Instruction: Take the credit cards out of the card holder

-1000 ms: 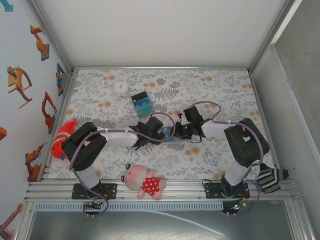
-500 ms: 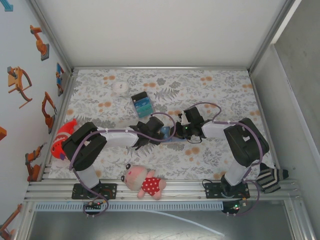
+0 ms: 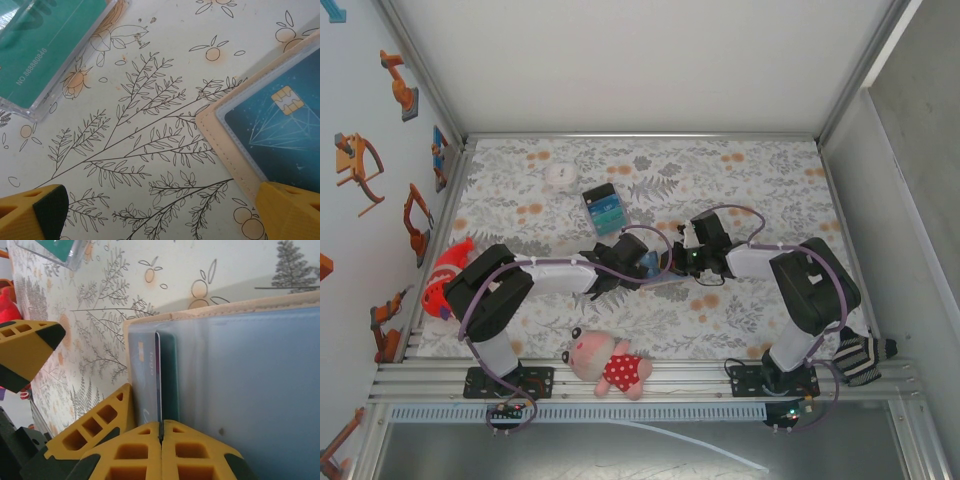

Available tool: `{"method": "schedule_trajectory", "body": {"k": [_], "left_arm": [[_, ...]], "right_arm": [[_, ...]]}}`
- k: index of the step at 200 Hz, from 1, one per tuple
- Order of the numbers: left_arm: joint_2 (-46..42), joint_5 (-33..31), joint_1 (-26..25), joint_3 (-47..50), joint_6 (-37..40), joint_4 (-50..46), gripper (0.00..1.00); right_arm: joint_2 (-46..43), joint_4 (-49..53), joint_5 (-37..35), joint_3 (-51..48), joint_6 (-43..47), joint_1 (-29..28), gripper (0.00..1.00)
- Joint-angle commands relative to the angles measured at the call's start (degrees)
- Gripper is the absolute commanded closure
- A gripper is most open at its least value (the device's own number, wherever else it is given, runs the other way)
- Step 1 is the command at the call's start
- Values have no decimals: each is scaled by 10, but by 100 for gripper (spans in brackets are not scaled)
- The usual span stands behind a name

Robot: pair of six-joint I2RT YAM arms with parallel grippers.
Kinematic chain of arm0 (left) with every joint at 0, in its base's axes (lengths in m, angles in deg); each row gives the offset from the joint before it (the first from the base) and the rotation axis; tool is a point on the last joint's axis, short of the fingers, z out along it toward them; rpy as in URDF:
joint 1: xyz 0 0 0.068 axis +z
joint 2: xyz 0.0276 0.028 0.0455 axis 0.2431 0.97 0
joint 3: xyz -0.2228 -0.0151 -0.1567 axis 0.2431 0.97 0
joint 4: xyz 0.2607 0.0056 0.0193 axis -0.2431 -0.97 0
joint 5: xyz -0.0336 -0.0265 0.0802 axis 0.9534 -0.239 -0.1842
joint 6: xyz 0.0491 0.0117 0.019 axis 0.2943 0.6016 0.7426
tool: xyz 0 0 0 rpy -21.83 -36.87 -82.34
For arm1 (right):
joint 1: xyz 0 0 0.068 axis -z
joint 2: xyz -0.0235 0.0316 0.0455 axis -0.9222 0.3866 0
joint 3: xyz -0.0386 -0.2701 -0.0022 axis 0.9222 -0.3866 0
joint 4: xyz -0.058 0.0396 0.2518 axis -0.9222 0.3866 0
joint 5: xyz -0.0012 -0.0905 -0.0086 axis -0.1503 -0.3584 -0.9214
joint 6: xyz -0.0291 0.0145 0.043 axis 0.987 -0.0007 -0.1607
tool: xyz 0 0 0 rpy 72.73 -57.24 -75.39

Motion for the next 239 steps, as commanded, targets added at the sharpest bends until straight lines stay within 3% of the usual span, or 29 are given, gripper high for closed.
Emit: {"method": "schedule_trajectory", "body": {"k": [1, 90, 108, 130, 239], "left_arm": [[11, 6, -6, -8, 14, -32, 3], [12, 6, -6, -13, 18, -32, 3], [12, 4, -7, -14, 19, -31, 3], [12, 2, -7, -13, 18, -33, 3], [17, -2, -5, -11, 18, -40, 3]], "right_arm": [[8, -45, 36, -6, -15, -2, 100], [38, -66, 47, -6, -16, -2, 90], [38, -66, 45, -8, -16, -2, 92], [36, -66, 43, -10, -16, -2, 100], [8, -3, 3, -6, 21, 20, 100]]}}
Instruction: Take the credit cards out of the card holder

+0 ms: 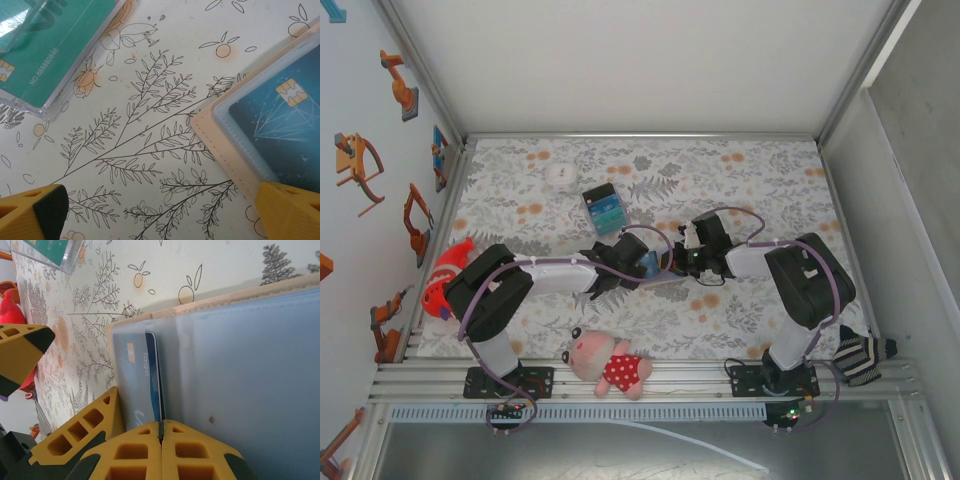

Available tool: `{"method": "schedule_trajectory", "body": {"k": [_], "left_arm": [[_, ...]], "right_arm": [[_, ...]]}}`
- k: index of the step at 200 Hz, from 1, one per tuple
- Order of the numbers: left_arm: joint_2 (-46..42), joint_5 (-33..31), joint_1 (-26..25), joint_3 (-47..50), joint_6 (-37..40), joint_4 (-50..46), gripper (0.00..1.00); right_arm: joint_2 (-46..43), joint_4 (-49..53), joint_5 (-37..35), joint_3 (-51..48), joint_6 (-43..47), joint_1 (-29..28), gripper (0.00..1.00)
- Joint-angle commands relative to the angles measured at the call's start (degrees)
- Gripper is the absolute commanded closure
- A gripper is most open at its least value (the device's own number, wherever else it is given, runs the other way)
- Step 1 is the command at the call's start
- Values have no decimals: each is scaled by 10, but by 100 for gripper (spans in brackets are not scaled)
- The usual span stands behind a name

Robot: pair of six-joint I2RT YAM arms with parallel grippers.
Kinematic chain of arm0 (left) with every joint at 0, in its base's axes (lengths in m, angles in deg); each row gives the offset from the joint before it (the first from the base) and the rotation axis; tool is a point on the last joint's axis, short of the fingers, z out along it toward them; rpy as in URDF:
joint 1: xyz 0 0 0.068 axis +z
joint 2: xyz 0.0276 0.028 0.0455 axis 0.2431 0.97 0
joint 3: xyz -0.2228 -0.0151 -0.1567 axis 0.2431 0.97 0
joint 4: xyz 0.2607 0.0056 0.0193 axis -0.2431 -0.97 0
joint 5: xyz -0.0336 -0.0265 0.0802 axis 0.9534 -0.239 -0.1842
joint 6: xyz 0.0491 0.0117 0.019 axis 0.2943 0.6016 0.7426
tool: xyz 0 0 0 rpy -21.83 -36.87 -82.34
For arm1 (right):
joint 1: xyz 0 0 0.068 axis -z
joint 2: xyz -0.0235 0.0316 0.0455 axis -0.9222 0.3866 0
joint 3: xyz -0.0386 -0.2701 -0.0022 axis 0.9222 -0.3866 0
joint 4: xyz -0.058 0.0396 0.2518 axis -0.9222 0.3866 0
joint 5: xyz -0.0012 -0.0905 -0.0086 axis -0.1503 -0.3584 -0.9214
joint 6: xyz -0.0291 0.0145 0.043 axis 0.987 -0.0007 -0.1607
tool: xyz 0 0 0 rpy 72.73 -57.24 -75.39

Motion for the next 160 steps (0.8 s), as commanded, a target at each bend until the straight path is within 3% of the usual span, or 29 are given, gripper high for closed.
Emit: {"method": "schedule_trajectory", "body": {"k": [1, 160], "left_arm": [[17, 9, -5, -6, 10, -26, 3], [-40, -4, -6, -5, 47, 37, 3]], "right_arm": [[-18, 24, -11, -1, 19, 7, 100], [-41, 97, -41, 21, 62, 18, 100]]}}
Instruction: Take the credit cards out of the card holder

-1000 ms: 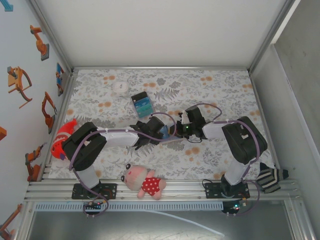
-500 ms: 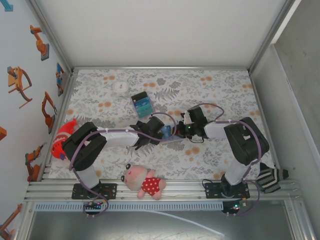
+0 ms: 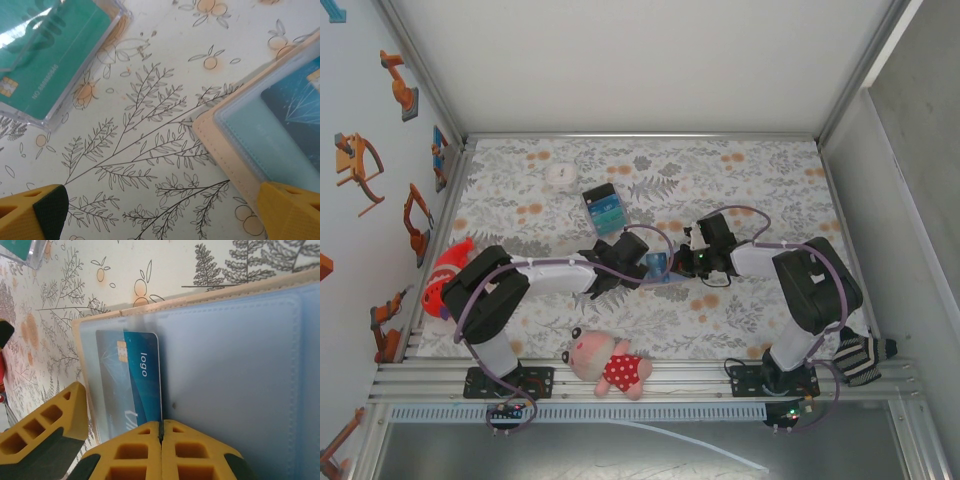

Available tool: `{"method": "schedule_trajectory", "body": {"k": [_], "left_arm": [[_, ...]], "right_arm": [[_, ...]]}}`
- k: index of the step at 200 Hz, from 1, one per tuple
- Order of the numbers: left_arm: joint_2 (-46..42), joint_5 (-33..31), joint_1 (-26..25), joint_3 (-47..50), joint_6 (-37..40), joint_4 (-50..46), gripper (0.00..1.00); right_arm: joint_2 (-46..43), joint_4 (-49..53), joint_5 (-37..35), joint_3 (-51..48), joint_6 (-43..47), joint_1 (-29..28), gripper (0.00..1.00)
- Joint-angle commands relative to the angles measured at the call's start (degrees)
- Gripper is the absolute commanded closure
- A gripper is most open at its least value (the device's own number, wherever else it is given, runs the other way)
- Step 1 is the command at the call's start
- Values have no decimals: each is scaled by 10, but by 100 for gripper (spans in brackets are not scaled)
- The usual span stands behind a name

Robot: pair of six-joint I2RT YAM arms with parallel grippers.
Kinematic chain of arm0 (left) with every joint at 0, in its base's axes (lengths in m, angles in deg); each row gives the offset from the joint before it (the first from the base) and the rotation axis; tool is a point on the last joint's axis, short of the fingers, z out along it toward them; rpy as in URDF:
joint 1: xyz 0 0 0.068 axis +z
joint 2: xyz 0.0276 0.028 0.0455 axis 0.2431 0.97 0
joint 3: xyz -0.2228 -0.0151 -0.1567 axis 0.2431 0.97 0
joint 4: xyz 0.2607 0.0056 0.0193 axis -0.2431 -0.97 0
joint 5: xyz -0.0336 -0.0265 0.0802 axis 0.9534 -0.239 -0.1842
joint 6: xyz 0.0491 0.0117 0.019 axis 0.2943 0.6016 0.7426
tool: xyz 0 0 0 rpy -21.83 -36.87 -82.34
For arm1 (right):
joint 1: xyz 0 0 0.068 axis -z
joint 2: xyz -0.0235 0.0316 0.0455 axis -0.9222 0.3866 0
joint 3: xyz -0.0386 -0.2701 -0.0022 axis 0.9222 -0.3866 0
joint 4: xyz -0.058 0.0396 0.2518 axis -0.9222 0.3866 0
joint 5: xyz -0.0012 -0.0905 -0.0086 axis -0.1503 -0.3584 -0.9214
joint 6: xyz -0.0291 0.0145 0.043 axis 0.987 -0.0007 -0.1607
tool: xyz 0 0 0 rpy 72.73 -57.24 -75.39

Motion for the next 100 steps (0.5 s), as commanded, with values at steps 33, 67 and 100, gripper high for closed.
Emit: {"method": "schedule_trajectory", "body": {"k": [33, 67, 100], "left_arm": [[3, 12, -3, -37, 39, 33, 3], [33, 18, -3, -47, 46, 34, 3], [50, 22, -3, -54, 48, 22, 3]], "right_arm": [[-14, 13, -7, 17, 9, 4, 100], [-14, 12, -6, 19, 6, 4, 100], [-16, 17, -6, 21, 8, 4, 100]]}}
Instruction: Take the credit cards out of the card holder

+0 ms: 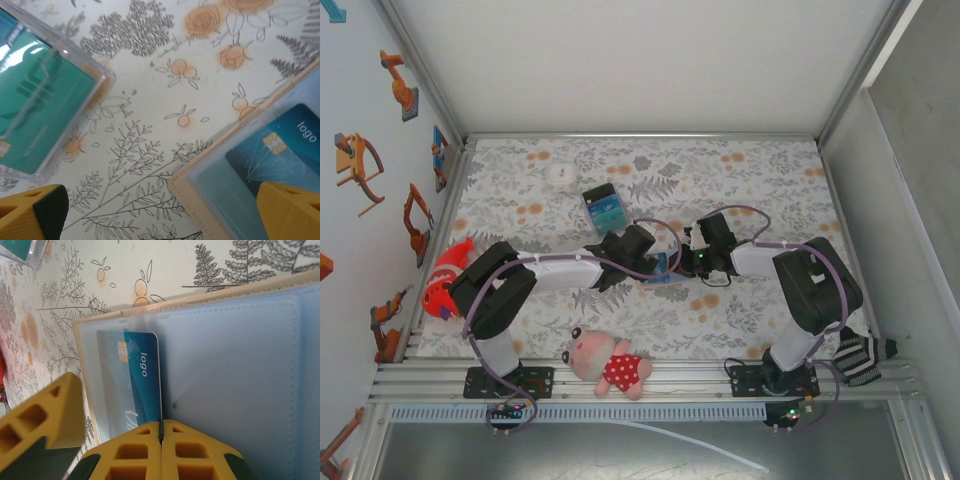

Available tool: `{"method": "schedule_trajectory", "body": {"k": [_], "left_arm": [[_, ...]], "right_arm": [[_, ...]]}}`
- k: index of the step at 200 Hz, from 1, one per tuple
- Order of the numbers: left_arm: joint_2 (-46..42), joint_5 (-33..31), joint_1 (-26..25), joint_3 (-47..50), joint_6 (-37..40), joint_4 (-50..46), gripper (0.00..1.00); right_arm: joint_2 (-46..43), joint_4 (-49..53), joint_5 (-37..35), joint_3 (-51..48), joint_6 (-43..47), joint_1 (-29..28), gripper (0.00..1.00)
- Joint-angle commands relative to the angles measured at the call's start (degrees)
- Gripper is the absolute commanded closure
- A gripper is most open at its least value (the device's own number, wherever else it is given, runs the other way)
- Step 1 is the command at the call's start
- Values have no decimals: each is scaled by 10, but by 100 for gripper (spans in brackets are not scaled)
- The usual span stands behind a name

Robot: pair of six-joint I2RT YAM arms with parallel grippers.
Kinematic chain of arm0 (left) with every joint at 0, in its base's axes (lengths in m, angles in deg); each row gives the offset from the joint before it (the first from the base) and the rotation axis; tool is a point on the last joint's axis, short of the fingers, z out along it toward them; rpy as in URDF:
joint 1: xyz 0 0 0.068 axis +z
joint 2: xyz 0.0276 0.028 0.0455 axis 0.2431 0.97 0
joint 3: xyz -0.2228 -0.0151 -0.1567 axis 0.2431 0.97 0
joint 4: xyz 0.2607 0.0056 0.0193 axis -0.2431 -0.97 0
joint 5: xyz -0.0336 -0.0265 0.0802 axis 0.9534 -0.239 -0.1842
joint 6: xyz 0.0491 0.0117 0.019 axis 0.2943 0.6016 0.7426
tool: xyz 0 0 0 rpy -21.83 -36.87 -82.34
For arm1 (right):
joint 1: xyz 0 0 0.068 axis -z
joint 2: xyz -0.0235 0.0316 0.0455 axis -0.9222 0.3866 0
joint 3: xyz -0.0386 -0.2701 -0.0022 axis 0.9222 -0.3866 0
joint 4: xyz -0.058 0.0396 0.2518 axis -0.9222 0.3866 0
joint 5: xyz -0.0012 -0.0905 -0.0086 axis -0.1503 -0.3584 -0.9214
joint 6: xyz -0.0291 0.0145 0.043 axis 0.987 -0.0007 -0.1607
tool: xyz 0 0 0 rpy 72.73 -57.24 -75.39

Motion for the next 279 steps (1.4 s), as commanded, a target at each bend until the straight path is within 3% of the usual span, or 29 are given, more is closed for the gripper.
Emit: {"method": "schedule_trajectory", "body": {"k": [1, 90, 131, 165, 191, 279], "left_arm": [[14, 6, -3, -13, 15, -11, 3], [18, -2, -3, 0, 19, -27, 3], [25, 1, -3, -6, 24, -31, 3], [29, 3, -5, -8, 23, -33, 3], [30, 3, -7, -9, 23, -34, 3], [29, -1, -8, -12, 18, -37, 3]], "right_arm": [[-16, 14, -6, 20, 8, 3, 100], [-49, 50, -26, 17, 27, 23, 100], [-54, 5, 10, 7, 4, 23, 100], [-54, -57, 44, -11, -22, 23, 86], [-45, -76, 50, -21, -26, 24, 80], [6, -147, 66, -33, -55, 17, 86]]}}
